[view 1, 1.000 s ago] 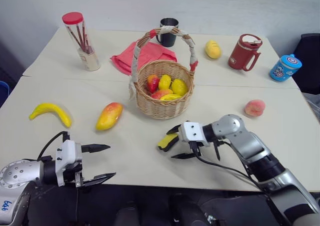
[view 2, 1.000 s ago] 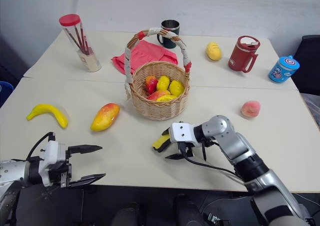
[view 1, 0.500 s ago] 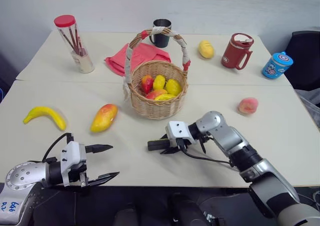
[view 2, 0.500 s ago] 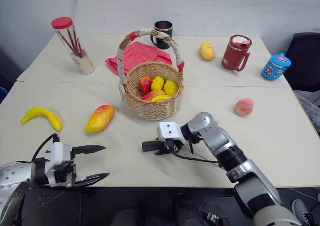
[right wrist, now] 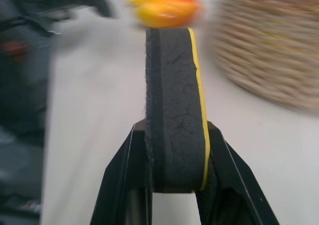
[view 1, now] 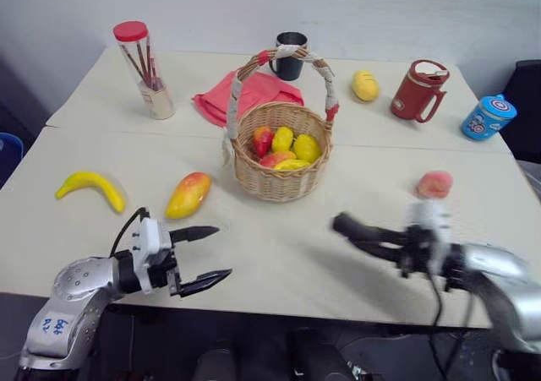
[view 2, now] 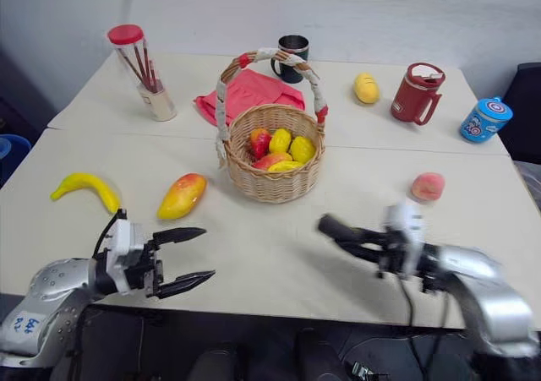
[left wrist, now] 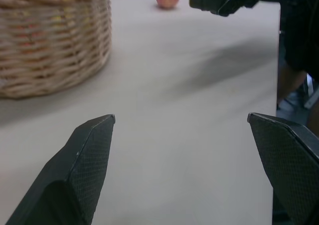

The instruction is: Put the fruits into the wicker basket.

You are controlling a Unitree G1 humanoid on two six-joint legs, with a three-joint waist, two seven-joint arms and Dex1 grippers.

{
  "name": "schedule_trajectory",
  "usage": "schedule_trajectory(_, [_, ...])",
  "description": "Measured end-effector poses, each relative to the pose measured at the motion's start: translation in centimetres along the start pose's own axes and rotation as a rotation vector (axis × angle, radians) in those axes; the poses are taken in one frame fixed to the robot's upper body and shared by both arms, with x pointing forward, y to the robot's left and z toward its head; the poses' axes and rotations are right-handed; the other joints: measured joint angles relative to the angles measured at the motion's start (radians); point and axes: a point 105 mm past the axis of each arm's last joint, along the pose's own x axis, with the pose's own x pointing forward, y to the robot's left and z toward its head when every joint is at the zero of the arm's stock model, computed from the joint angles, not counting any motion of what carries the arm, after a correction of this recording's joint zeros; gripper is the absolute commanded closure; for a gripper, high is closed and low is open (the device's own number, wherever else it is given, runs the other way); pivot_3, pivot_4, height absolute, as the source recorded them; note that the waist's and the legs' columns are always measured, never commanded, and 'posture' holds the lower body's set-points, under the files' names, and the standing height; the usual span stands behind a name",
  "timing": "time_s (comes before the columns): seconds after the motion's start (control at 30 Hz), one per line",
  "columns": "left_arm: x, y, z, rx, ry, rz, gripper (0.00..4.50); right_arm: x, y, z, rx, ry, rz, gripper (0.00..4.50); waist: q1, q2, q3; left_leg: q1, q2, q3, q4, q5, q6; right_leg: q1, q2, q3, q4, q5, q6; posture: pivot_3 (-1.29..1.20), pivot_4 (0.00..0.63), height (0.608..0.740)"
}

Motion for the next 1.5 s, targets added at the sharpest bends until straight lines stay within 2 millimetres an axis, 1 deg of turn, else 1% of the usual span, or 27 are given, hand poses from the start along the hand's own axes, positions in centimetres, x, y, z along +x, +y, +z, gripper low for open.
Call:
schedule_trajectory(0.03, [0.5, 0.0, 0.2, -0.001, -0.004, -0.02, 0.0, -2.2, -1.8, -0.6, 0.004, 0.039, -0.126, 3.85, 0.0, 0.0, 0.0, 0.001, -0.001, 0.001, 0.0, 0.0, 0.0, 0.001, 0.0, 0.001, -0.001, 0.0, 0.0, 0.0, 0.15, 0.74])
schedule_trajectory(0.07, [0.9, 0.0, 0.5, 0.007, -0.013, -0.035, 0.0, -4.9, -4.1, -1.4, 0.012, 0.084, -0.274, 3.85, -0.003, 0.0, 0.0, 0.002, -0.001, 0.002, 0.0, 0.0, 0.0, 0.002, 0.001, 0.002, -0.001, 0.0, 0.001, 0.0, 0.15, 0.74])
schedule_trajectory(0.13, [1.7, 0.2, 0.9, 0.02, -0.024, -0.061, 0.0, -9.0, -8.4, -2.6, 0.013, 0.121, -0.531, 3.85, -0.015, -0.001, 0.001, 0.004, -0.001, 0.004, 0.0, 0.001, 0.001, 0.003, 0.002, 0.005, -0.003, 0.001, 0.003, 0.0, 0.15, 0.74])
schedule_trajectory(0.17, [2.0, 0.4, 1.3, 0.034, -0.031, -0.068, 0.0, -11.0, -10.1, -3.2, 0.012, 0.147, -0.642, 3.85, -0.018, -0.001, 0.001, 0.004, -0.003, 0.005, -0.001, 0.001, 0.002, 0.003, 0.002, 0.006, -0.003, 0.002, 0.003, 0.0, 0.15, 0.74])
schedule_trajectory(0.2, [2.1, 0.6, 1.4, 0.044, -0.032, -0.066, 0.0, -12.3, -11.3, -3.8, 0.012, 0.173, -0.71, 3.85, -0.021, -0.001, 0.001, 0.004, -0.003, 0.005, -0.002, 0.001, 0.003, 0.003, 0.003, 0.007, -0.003, 0.002, 0.003, 0.0, 0.15, 0.74])
schedule_trajectory(0.23, [2.1, 0.7, 1.5, 0.048, -0.031, -0.062, 0.0, -12.9, -11.8, -4.2, 0.014, 0.192, -0.74, 3.85, -0.024, -0.001, 0.001, 0.004, -0.005, 0.004, -0.002, 0.001, 0.003, 0.003, 0.005, 0.009, -0.003, 0.002, 0.003, 0.0, 0.15, 0.74])
schedule_trajectory(0.3, [2.0, 0.9, 1.0, 0.043, -0.016, -0.052, 0.0, -13.5, -13.1, -5.4, 0.01, 0.237, -0.778, 3.85, -0.035, 0.0, 0.001, 0.004, -0.005, 0.003, -0.003, 0.001, 0.003, 0.003, 0.007, 0.013, -0.003, 0.002, 0.003, 0.0, 0.15, 0.74])
schedule_trajectory(0.4, [1.5, 0.7, 0.0, 0.026, 0.016, -0.04, 0.0, -13.1, -14.2, -6.7, 0.021, 0.263, -0.795, 3.85, -0.044, 0.001, 0.003, 0.004, -0.003, 0.002, -0.003, 0.001, 0.002, 0.002, 0.011, 0.019, -0.003, 0.002, 0.004, 0.0, 0.15, 0.74])
schedule_trajectory(0.47, [1.3, 0.1, -0.5, 0.01, 0.017, -0.034, 0.0, -12.5, -15.3, -7.1, 0.05, 0.254, -0.825, 3.85, -0.046, 0.004, 0.004, 0.005, -0.003, 0.002, -0.002, 0.0, 0.001, 0.002, 0.013, 0.024, -0.003, 0.003, 0.006, 0.0, 0.15, 0.74])
schedule_trajectory(0.53, [1.0, -0.7, -1.1, -0.001, 0.028, -0.034, 0.0, -12.4, -16.2, -7.5, 0.076, 0.245, -0.87, 3.85, -0.043, 0.005, 0.005, 0.008, -0.003, 0.002, -0.002, 0.0, 0.001, 0.001, 0.013, 0.025, -0.004, 0.004, 0.007, 0.0, 0.15, 0.74])
schedule_trajectory(0.57, [0.8, -0.9, -1.5, -0.007, 0.036, -0.028, 0.0, -12.4, -16.4, -7.8, 0.082, 0.251, -0.883, 3.13, -0.042, 0.005, 0.005, 0.008, -0.003, 0.002, -0.001, 0.0, 0.001, 0.001, 0.013, 0.026, -0.004, 0.004, 0.008, 0.0, 0.15, 0.74])
schedule_trajectory(0.67, [0.2, -0.5, -1.6, 0.001, 0.036, 0.031, 0.0, -12.2, -16.7, -8.0, 0.077, 0.248, -0.894, 2.26, -0.035, 0.007, 0.006, 0.007, -0.004, 0.002, -0.001, 0.0, 0.002, 0.001, 0.013, 0.026, -0.005, 0.005, 0.009, 0.0, 0.15, 0.74])
schedule_trajectory(0.73, [-0.3, 0.2, -1.3, 0.026, 0.028, 0.086, 0.0, -12.1, -16.7, -7.6, 0.044, 0.234, -0.884, 1.55, -0.034, 0.007, 0.006, 0.006, -0.004, 0.002, -0.001, -0.001, 0.002, 0.001, 0.013, 0.027, -0.007, 0.005, 0.011, 0.0, 0.15, 0.74])
schedule_trajectory(0.83, [-1.1, 1.2, -0.8, 0.056, 0.015, 0.167, 0.0, -11.9, -16.5, -5.2, -0.104, 0.128, -0.852, 0.52, -0.039, 0.008, 0.006, 0.005, -0.004, 0.003, -0.001, -0.001, 0.003, 0.001, 0.013, 0.028, -0.008, 0.006, 0.012, 0.0, 0.15, 0.74])
schedule_trajectory(0.9, [-1.9, 2.0, -0.6, 0.07, 0.011, 0.223, 0.0, -11.9, -16.0, -3.1, -0.208, 0.042, -0.815, 0.03, -0.04, 0.008, 0.006, 0.005, -0.004, 0.003, -0.001, -0.001, 0.003, 0.001, 0.013, 0.028, -0.009, 0.006, 0.012, 0.0, 0.15, 0.74])
schedule_trajectory(0.97, [-3.2, 2.5, -1.1, 0.063, 0.03, 0.28, 0.0, -11.7, -15.0, -1.4, -0.274, -0.026, -0.75, 0.03, -0.042, 0.008, 0.006, 0.005, -0.003, 0.003, -0.001, -0.002, 0.003, 0.001, 0.013, 0.028, -0.009, 0.006, 0.012, 0.0, 0.15, 0.74])
schedule_trajectory(1.07, [-5.2, 2.4, -2.5, 0.107, 0.119, 0.333, 0.0, -10.5, -12.6, 0.3, -0.327, -0.077, -0.578, 0.03, -0.044, 0.008, 0.007, 0.005, -0.001, 0.005, -0.002, -0.003, 0.002, 0.002, 0.014, 0.028, -0.009, 0.006, 0.012, 0.0, 0.15, 0.74])
schedule_trajectory(1.1, [-5.9, 2.4, -2.8, 0.118, 0.132, 0.359, 0.0, -9.7, -11.5, 0.8, -0.334, -0.084, -0.511, 0.03, -0.044, 0.008, 0.007, 0.005, 0.0, 0.005, -0.002, -0.003, 0.002, 0.002, 0.014, 0.027, -0.009, 0.006, 0.012, 0.0, 0.15, 0.74])
schedule_trajectory(1.13, [-6.8, 2.5, -3.0, 0.114, 0.136, 0.406, 0.0, -8.6, -10.3, 1.4, -0.335, -0.101, -0.434, 0.03, -0.044, 0.008, 0.007, 0.005, 0.0, 0.005, -0.002, -0.003, 0.002, 0.002, 0.014, 0.027, -0.008, 0.006, 0.012, 0.0, 0.15, 0.74])
schedule_trajectory(1.17, [-8.4, 3.2, -3.1, 0.111, 0.119, 0.524, 0.0, -6.3, -8.1, 2.5, -0.325, -0.165, -0.313, 0.03, -0.044, 0.007, 0.007, 0.004, 0.002, 0.005, -0.001, -0.003, 0.001, 0.003, 0.014, 0.026, -0.008, 0.006, 0.012, 0.0, 0.15, 0.74])
schedule_trajectory(1.2, [-9.0, 3.5, -2.9, 0.116, 0.103, 0.576, 0.0, -5.4, -7.2, 2.9, -0.322, -0.191, -0.267, 0.03, -0.044, 0.006, 0.007, 0.004, 0.002, 0.004, -0.002, -0.004, 0.001, 0.003, 0.014, 0.026, -0.007, 0.006, 0.012, 0.0, 0.15, 0.74])
schedule_trajectory(1.23, [-11.3, 4.3, -2.5, 0.11, 0.039, 0.747, 0.0, -3.0, -4.4, 3.4, -0.304, -0.24, -0.129, 0.03, -0.043, 0.006, 0.007, 0.004, 0.002, 0.004, -0.002, -0.004, 0.001, 0.002, 0.014, 0.025, -0.007, 0.006, 0.012, 0.0, 0.15, 0.74])
schedule_trajectory(1.27, [-12.8, 4.6, -2.4, 0.106, 0.019, 0.844, 0.0, -1.5, -2.4, 3.5, -0.296, -0.257, -0.037, 0.03, -0.041, 0.006, 0.007, 0.004, 0.003, 0.003, -0.001, -0.004, 0.0, 0.002, 0.014, 0.024, -0.006, 0.006, 0.012, 0.0, 0.15, 0.74])
schedule_trajectory(1.33, [-15.7, 4.6, -2.6, 0.09, 0.005, 1.007, 0.0, 0.7, 0.6, 3.5, -0.267, -0.289, 0.098, 0.03, -0.04, 0.005, 0.007, 0.005, 0.004, 0.001, -0.001, -0.004, -0.001, 0.0, 0.014, 0.022, -0.007, 0.006, 0.012, 0.0, 0.15, 0.74])
schedule_trajectory(1.37, [-18.0, 4.1, -3.4, 0.043, 0.001, 1.129, 0.0, 2.1, 2.7, 3.7, -0.248, -0.322, 0.181, 0.03, -0.04, 0.005, 0.007, 0.004, 0.003, 0.001, -0.001, -0.005, -0.001, -0.001, 0.014, 0.023, -0.007, 0.006, 0.012, 0.0, 0.15, 0.74])
schedule_trajectory(1.43, [-21.0, 3.0, -5.0, -0.078, -0.015, 1.291, 0.0, 3.4, 5.1, 4.1, -0.249, -0.353, 0.294, 0.03, -0.038, 0.004, 0.007, 0.003, 0.003, 0.001, 0.001, -0.007, 0.001, -0.001, 0.013, 0.022, -0.008, 0.006, 0.012, 0.0, 0.15, 0.74])
schedule_trajectory(1.5, [-24.0, 1.3, -7.1, -0.248, -0.004, 1.434, 0.0, 3.9, 7.3, 4.7, -0.293, -0.385, 0.414, 0.03, -0.036, -0.002, 0.007, 0.004, 0.003, 0.0, 0.002, -0.008, 0.002, -0.001, 0.012, 0.021, -0.008, 0.006, 0.011, 0.0, 0.15, 0.74])
